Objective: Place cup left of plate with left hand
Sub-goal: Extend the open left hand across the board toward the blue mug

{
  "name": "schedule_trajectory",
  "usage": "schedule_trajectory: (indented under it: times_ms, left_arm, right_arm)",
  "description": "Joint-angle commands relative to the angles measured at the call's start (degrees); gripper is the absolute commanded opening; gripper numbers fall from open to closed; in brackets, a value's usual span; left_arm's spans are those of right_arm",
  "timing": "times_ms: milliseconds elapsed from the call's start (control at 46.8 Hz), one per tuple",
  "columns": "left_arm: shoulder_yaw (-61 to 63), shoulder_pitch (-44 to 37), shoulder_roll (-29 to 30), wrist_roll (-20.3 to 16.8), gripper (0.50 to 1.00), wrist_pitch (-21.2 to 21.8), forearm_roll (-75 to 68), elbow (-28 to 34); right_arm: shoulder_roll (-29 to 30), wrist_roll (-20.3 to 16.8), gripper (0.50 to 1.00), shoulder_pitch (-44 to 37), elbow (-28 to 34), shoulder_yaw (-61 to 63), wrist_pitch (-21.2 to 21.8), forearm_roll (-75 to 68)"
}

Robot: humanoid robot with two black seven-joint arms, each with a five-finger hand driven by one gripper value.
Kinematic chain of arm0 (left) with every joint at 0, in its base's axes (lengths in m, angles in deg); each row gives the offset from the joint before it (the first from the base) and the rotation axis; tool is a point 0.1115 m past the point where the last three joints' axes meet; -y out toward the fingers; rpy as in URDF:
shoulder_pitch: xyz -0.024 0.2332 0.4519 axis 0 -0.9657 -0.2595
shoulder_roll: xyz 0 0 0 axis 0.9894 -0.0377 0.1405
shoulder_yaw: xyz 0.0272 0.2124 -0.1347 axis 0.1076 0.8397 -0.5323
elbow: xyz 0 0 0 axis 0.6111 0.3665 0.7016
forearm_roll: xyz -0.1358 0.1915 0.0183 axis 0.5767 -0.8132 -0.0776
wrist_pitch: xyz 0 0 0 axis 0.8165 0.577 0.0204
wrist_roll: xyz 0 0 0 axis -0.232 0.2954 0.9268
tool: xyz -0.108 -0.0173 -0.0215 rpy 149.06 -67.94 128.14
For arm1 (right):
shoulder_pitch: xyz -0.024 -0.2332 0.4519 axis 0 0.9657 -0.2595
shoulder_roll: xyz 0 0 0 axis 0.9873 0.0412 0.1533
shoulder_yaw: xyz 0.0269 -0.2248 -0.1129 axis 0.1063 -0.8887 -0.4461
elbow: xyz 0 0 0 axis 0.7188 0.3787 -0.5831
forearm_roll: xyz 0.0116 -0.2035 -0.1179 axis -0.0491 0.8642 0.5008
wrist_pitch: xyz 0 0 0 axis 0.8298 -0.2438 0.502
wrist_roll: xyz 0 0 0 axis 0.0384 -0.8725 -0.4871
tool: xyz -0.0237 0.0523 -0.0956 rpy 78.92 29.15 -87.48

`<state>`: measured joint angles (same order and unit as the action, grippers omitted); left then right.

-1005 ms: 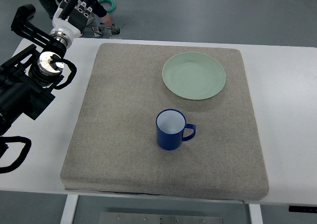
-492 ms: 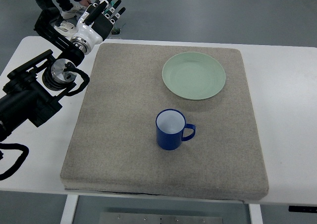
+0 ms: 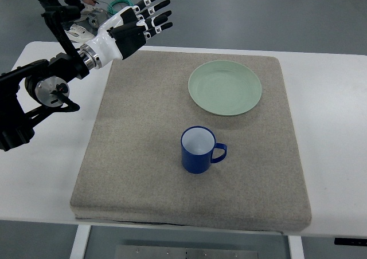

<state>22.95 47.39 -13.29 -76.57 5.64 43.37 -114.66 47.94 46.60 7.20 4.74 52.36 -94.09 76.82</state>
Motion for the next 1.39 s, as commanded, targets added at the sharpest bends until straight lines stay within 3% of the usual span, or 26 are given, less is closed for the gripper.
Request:
schedule_trajectory:
  times_ms: [0, 171, 492, 706, 920, 1369]
  left_arm:
    - [1.23, -0.03, 2.64, -0.02, 0.994, -4.11, -3.32, -1.97]
    - [3.08, -0.21, 7.39, -0.02, 0.994, -14.16, -14.04, -3.56]
    - [3.16, -1.0, 12.31, -0.19, 0.994, -14.16, -25.04, -3.91]
    - [4.39, -3.46, 11.79, -0.02, 0.994, -14.16, -28.11, -5.76]
    - [4.13, -4.95, 8.27, -0.02, 0.994, -14.16, -28.47, -2.77]
    - [3.6, -7.42, 8.45, -0.98, 0.994, -14.16, -31.89, -4.09]
  right_arm:
    - [0.0, 0.0, 0.934, 0.0, 0.0, 0.0, 0.0, 0.0]
    - [0.0, 0.0, 0.934, 0.0, 0.0, 0.0, 0.0, 0.0]
    - [0.0, 0.0, 0.934, 0.0, 0.0, 0.0, 0.0, 0.0]
    - [0.0, 0.0, 0.934, 0.0, 0.0, 0.0, 0.0, 0.0]
    - [0.0, 0.0, 0.934, 0.0, 0.0, 0.0, 0.0, 0.0]
    - [0.0, 0.09, 0.934, 0.0, 0.0, 0.0, 0.0, 0.0]
